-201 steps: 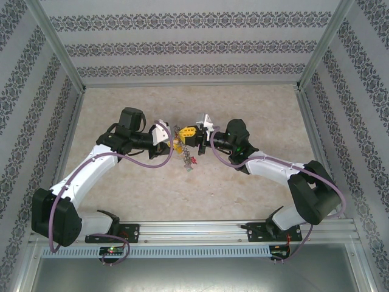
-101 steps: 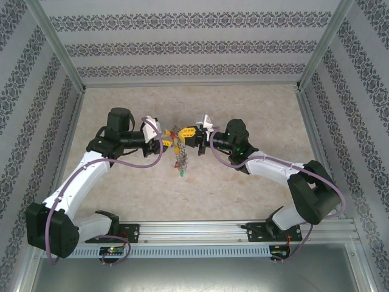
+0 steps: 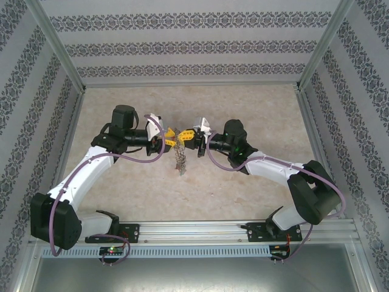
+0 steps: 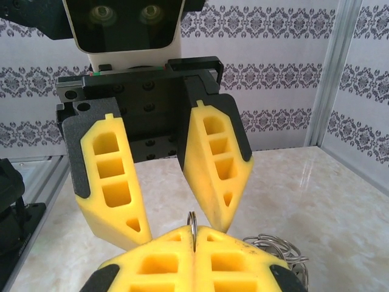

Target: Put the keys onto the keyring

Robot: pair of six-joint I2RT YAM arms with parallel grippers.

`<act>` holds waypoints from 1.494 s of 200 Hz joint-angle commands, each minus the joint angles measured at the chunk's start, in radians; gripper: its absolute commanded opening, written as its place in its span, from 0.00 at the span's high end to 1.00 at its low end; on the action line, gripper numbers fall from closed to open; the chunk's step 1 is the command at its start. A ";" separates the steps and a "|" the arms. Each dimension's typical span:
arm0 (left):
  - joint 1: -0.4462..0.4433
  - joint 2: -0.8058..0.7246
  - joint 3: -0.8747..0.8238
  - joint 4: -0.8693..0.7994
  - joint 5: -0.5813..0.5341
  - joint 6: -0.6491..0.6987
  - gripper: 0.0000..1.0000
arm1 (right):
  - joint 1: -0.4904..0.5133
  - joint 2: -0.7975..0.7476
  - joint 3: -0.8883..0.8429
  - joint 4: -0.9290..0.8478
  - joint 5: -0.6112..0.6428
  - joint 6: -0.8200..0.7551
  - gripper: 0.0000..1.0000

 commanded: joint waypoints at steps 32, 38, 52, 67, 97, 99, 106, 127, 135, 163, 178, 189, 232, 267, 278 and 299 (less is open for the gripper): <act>-0.023 0.038 0.026 0.066 0.034 -0.019 0.82 | 0.022 0.003 0.061 0.009 -0.001 -0.069 1.00; -0.023 0.040 0.029 0.062 0.031 -0.017 0.89 | 0.024 0.004 0.061 0.006 -0.002 -0.071 1.00; -0.024 0.039 0.038 0.042 0.014 0.001 1.00 | 0.024 0.000 0.056 -0.015 -0.005 -0.087 1.00; -0.024 0.034 0.051 -0.019 -0.023 0.050 1.00 | 0.022 -0.025 0.057 -0.145 -0.019 -0.198 1.00; -0.025 0.020 0.077 -0.140 -0.103 0.140 1.00 | 0.025 -0.086 0.096 -0.592 0.003 -0.507 0.91; -0.025 0.019 0.077 -0.143 -0.109 0.146 1.00 | 0.024 -0.089 0.096 -0.612 0.006 -0.522 0.90; -0.029 0.018 0.078 -0.166 -0.127 0.170 1.00 | 0.024 -0.096 0.098 -0.673 0.018 -0.568 0.87; -0.066 0.033 0.110 -0.274 -0.214 0.284 1.00 | 0.025 -0.105 0.111 -0.784 0.046 -0.641 0.82; -0.082 0.040 0.115 -0.297 -0.253 0.314 1.00 | 0.026 -0.109 0.109 -0.787 0.048 -0.643 0.80; -0.097 0.045 0.114 -0.303 -0.268 0.340 1.00 | 0.026 -0.099 0.123 -0.771 0.042 -0.631 0.74; -0.117 0.052 0.120 -0.321 -0.289 0.370 1.00 | 0.027 -0.091 0.131 -0.761 0.038 -0.626 0.71; -0.121 0.067 0.133 -0.347 -0.276 0.388 1.00 | 0.027 -0.087 0.131 -0.739 0.036 -0.618 0.71; -0.129 0.072 0.126 -0.347 -0.236 0.407 1.00 | 0.029 -0.070 0.154 -0.695 0.023 -0.594 0.66; -0.133 0.077 0.143 -0.364 -0.238 0.407 1.00 | 0.049 -0.038 0.167 -0.681 0.006 -0.591 0.67; -0.134 0.077 0.146 -0.365 -0.239 0.409 1.00 | 0.053 -0.029 0.160 -0.649 0.016 -0.557 0.67; -0.137 0.075 0.154 -0.372 -0.236 0.412 1.00 | 0.055 -0.022 0.140 -0.573 0.036 -0.496 0.71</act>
